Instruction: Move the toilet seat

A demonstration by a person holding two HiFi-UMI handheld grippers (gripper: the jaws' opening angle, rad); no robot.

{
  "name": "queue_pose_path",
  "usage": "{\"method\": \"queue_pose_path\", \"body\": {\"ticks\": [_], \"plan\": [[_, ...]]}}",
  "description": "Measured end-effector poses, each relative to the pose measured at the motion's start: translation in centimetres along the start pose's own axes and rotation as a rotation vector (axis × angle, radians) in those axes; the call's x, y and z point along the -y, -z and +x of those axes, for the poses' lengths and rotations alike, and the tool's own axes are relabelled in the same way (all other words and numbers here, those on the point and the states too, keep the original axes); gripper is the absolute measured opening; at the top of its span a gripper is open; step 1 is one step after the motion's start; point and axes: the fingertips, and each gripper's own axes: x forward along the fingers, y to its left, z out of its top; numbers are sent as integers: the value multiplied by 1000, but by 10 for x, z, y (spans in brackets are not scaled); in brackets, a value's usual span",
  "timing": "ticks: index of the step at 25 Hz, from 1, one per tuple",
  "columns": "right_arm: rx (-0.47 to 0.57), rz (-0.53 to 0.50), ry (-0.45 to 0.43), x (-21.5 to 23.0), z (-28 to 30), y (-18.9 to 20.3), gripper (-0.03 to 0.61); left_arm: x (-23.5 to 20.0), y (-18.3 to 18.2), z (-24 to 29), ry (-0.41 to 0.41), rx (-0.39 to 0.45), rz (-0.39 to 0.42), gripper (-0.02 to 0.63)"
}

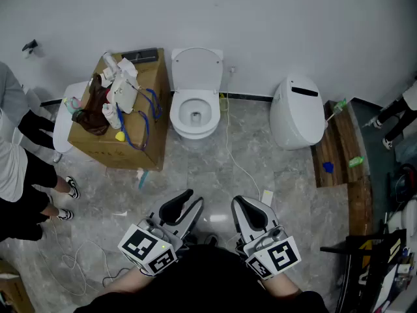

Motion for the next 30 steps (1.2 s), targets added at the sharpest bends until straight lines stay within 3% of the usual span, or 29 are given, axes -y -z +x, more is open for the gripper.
{"method": "queue_pose_path", "body": {"ticks": [14, 20, 30], "plan": [[-31, 1, 24, -14, 99, -1, 38, -93, -42, 2, 35, 9, 27, 129], [-25, 32, 76, -7, 123, 1, 38, -118, -45, 2, 48, 5, 33, 129], [-51, -16, 99, 24, 141, 6, 38, -133, -44, 31, 39, -25, 54, 129]]}}
